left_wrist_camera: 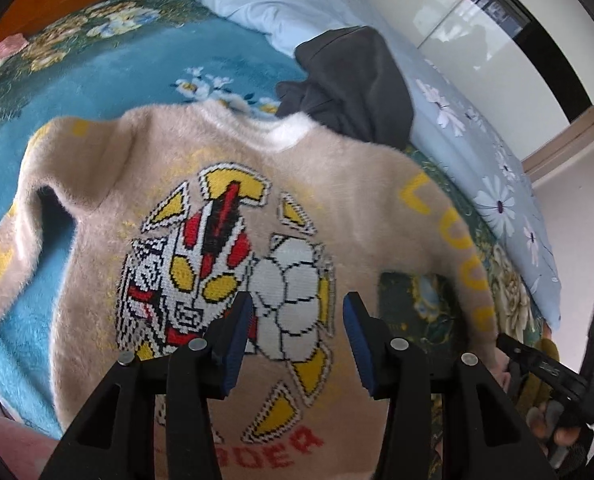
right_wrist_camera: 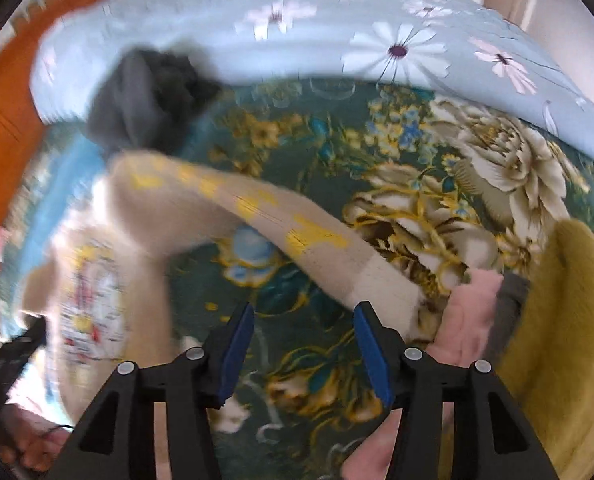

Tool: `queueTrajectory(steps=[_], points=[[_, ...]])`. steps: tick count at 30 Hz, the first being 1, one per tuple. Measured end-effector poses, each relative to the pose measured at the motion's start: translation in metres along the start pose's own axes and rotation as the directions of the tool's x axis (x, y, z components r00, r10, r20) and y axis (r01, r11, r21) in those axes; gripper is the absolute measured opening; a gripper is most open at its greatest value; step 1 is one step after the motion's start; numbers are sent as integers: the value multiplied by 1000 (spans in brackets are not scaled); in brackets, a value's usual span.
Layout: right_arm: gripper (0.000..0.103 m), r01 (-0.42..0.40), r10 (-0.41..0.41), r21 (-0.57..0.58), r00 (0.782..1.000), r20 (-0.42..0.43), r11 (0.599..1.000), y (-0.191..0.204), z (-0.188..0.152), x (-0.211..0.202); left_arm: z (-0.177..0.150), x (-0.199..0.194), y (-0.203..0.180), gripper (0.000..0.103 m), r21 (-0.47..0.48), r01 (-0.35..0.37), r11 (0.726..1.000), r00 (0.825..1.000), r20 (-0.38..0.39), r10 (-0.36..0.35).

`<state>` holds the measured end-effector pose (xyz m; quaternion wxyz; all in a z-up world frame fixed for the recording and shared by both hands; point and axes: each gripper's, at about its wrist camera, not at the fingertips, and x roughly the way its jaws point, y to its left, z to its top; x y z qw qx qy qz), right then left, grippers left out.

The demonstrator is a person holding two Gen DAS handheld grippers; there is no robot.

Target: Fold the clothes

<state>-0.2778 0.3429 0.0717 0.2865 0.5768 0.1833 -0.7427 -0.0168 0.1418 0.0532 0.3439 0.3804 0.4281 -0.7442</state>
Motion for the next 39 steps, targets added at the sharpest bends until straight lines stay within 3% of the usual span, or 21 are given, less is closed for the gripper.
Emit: queueTrajectory(steps=[5, 13, 14, 17, 19, 21, 24, 27, 30, 34, 37, 39], points=[[56, 150, -152, -22, 982, -109, 988, 12, 13, 41, 3, 15, 10, 49, -19, -13, 1000, 999, -31, 12], [55, 314, -332, -189, 940, -76, 931, 26, 15, 72, 3, 17, 9, 49, -9, 2, 1000, 999, -53, -3], [51, 324, -345, -223, 936, -65, 920, 30, 13, 73, 3, 16, 10, 49, -8, 5, 1000, 999, -53, -6], [21, 331, -355, -277, 934, -40, 902, 41, 9, 69, 2, 12, 11, 49, -11, 17, 1000, 999, -50, -18], [12, 318, -342, -281, 939, -39, 906, 46, 8, 63, 2, 9, 13, 49, -18, 26, 1000, 999, -45, -27], [9, 276, -300, -264, 952, -54, 924, 47, 8, 54, 2, 5, 17, 49, -36, 39, 999, 998, -41, -40], [8, 147, -168, -206, 982, -85, 967, 49, 8, 31, 3, 0, 24, 49, -71, 62, 995, 997, -32, -65], [8, -77, 64, -110, 991, -119, 991, 62, 7, -4, 5, -6, 33, 49, -120, 94, 988, 995, -12, -96], [8, -251, 241, -81, 964, -114, 965, 83, 9, -36, 8, -13, 43, 49, -174, 129, 976, 992, 17, -128], [8, -443, 434, -62, 893, -118, 894, 120, 13, -64, 14, -28, 60, 49, -239, 190, 952, 981, 76, -177], [8, -511, 496, -89, 856, -147, 855, 156, 17, -71, 18, -41, 75, 50, -286, 234, 929, 969, 141, -201], [8, -531, 508, -117, 843, -179, 840, 183, 20, -68, 21, -50, 87, 55, -327, 252, 911, 962, 191, -198]])
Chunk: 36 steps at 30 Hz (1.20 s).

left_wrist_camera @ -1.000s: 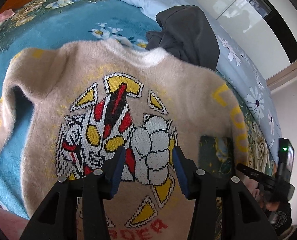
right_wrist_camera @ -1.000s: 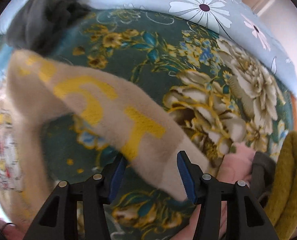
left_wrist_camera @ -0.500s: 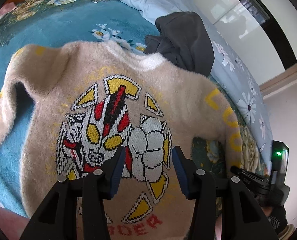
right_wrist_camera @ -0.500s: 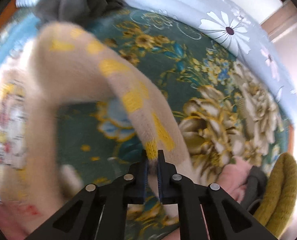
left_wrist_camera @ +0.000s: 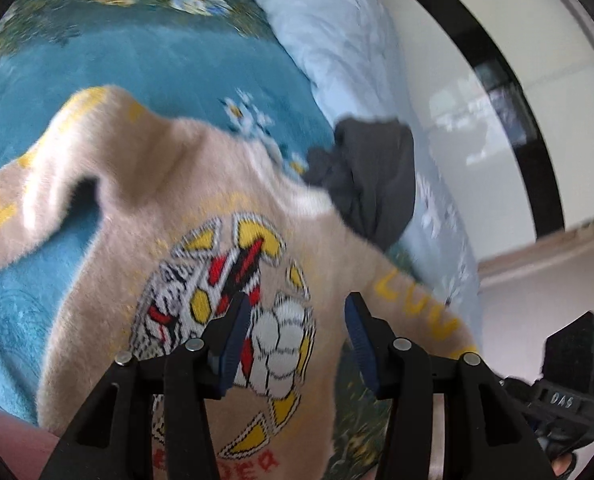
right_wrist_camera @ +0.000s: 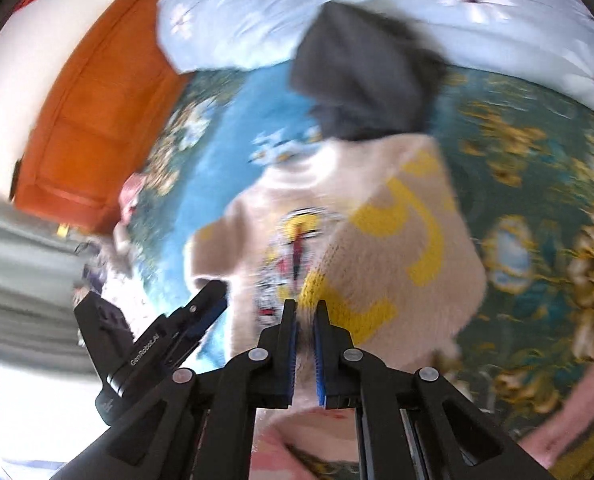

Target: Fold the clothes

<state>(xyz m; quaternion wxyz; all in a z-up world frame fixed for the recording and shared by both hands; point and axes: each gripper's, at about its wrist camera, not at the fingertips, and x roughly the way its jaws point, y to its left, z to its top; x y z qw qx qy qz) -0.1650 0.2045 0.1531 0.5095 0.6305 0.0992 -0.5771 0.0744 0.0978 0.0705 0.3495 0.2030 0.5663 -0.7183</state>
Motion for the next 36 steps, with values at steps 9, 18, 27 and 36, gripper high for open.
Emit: queueTrajectory(steps=[9, 18, 27, 36], points=[[8, -3, 3, 5, 996, -88, 1000, 52, 46, 78, 30, -36, 37, 61, -180, 18, 984, 980, 197, 18], [12, 44, -29, 81, 984, -176, 996, 66, 85, 171, 47, -39, 94, 64, -400, 102, 911, 972, 235, -5], [15, 111, -94, 86, 979, -179, 990, 63, 100, 230, 51, -16, 115, 65, -469, 111, 876, 984, 174, -32], [64, -90, 90, 2, 995, -40, 996, 80, 97, 172, 48, -12, 110, 65, -456, 100, 885, 988, 148, -35]])
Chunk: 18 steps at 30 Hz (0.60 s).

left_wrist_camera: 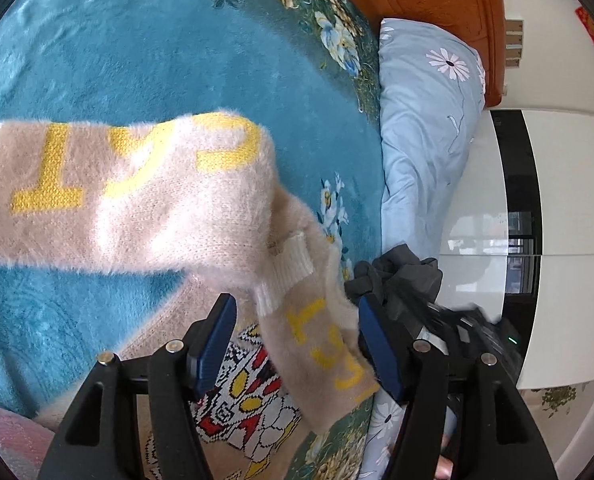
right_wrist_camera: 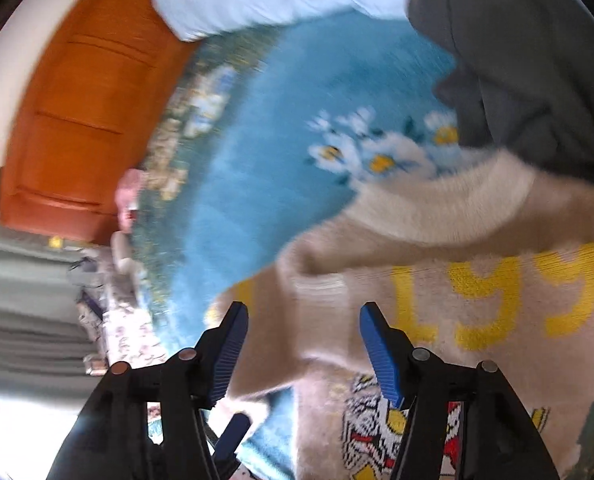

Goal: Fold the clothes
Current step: 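Fold the lettered sleeve across the sweater front with the left gripper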

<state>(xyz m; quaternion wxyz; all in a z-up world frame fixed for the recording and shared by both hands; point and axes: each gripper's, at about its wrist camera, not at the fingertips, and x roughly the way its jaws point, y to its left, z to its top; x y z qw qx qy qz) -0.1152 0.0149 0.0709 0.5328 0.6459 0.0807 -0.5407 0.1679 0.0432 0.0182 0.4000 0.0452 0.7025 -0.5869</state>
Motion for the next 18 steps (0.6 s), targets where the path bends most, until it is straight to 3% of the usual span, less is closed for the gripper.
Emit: queueTrajectory(steps=[5, 11, 14, 18], points=[[78, -60, 87, -165, 984, 157, 984, 25, -36, -68, -6, -15, -7, 65, 39, 33, 999, 999, 14, -33], [87, 65, 42, -306, 942, 332, 950, 47, -89, -129, -17, -32, -27, 65, 142, 40, 989, 999, 14, -42], [89, 88, 41, -326, 929, 368, 941, 52, -107, -149, -21, -44, -40, 65, 190, 41, 981, 999, 19, -45], [89, 70, 53, -315, 928, 368, 947, 57, -125, -165, -12, -57, -54, 65, 174, 77, 982, 997, -33, -72]])
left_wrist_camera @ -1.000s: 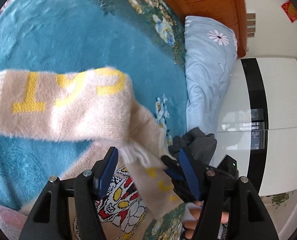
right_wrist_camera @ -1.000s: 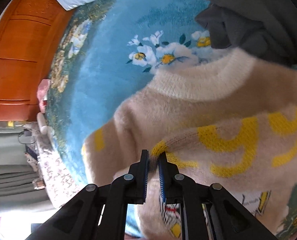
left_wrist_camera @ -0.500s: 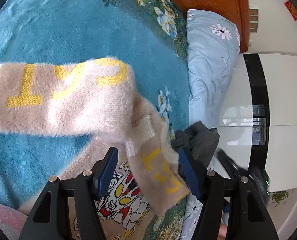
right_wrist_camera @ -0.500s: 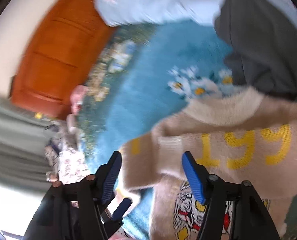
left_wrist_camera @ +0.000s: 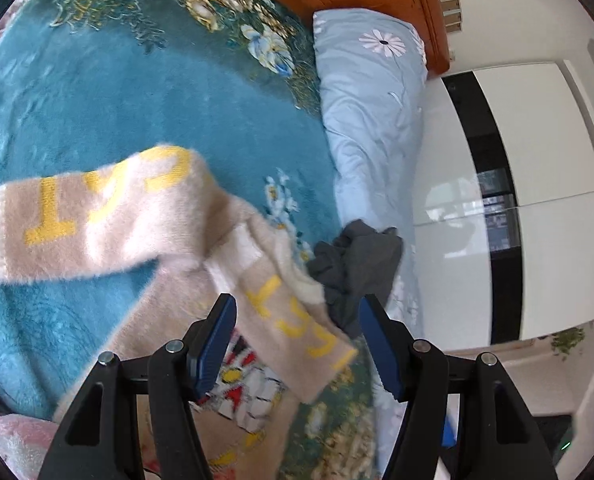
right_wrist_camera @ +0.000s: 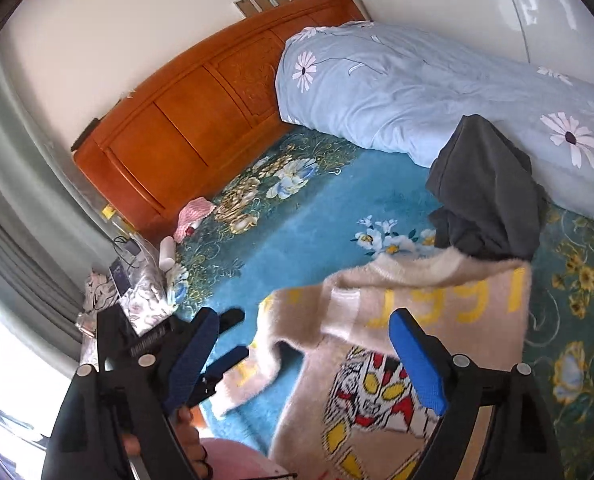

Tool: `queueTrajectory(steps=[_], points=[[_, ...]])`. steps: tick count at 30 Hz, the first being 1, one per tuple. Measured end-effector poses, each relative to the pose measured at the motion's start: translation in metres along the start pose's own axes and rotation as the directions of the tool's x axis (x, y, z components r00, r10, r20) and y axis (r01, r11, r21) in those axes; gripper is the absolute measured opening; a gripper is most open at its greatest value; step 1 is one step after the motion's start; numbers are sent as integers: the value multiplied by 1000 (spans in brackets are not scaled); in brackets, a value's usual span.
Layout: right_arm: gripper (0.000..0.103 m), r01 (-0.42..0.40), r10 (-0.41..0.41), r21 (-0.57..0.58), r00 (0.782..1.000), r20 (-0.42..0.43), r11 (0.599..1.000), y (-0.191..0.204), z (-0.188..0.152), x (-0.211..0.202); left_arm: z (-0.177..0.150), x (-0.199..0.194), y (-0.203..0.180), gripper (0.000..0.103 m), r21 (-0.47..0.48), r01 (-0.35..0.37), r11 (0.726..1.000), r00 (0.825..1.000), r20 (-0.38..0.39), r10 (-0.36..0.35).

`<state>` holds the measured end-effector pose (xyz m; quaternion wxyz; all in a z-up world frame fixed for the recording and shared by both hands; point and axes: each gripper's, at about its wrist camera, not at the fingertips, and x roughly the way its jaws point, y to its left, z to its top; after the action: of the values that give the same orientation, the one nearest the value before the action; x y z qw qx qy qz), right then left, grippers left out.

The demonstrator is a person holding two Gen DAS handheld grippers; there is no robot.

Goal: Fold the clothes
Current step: 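Fold the lettered sleeve across the sweater front with the left gripper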

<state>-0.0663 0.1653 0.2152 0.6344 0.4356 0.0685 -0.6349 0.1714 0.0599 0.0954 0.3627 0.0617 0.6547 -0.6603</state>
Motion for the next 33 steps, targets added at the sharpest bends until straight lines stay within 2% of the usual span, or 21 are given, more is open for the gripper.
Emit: queueTrajectory(steps=[5, 7, 10, 12, 15, 19, 22, 24, 27, 29, 30, 33], points=[[89, 6, -7, 11, 995, 96, 1000, 12, 1, -42, 40, -33, -23, 65, 35, 6, 999, 1000, 30, -7], [89, -13, 10, 20, 993, 121, 1000, 18, 3, -54, 53, -44, -28, 65, 79, -30, 996, 998, 50, 26], [93, -41, 35, 41, 989, 140, 998, 29, 7, -62, 63, -45, -15, 65, 112, -112, 987, 993, 57, 106], [98, -85, 75, 67, 987, 140, 994, 35, 9, -59, 59, -35, 12, 65, 56, -149, 987, 988, 37, 147], [100, -131, 121, 86, 986, 114, 988, 38, 1, -42, 42, -9, 67, 65, -88, -172, 981, 985, -25, 171], [100, -143, 140, 79, 989, 44, 987, 36, -16, -5, 24, 15, 119, 65, -235, -181, 955, 983, -81, 166], [100, -145, 146, 108, 989, -7, 984, 27, -29, 28, 18, 18, 144, 65, -305, -170, 937, 985, -80, 152], [100, -167, 175, 170, 984, -30, 971, 17, -39, 49, 15, 18, 164, 65, -399, -144, 906, 989, -95, 115], [100, -215, 233, 258, 971, -42, 942, 4, -52, 72, 5, 26, 190, 65, -531, -99, 842, 993, -112, 46], [100, -232, 254, 276, 966, -49, 933, 0, -58, 82, 1, 27, 202, 65, -589, -81, 804, 995, -95, 30], [100, -240, 264, 285, 963, -49, 928, -2, -60, 85, 0, 25, 206, 65, -603, -80, 794, 996, -80, 40], [100, -269, 290, 310, 957, -23, 912, -11, -60, 87, 2, 24, 208, 65, -603, -88, 793, 996, -62, 63]])
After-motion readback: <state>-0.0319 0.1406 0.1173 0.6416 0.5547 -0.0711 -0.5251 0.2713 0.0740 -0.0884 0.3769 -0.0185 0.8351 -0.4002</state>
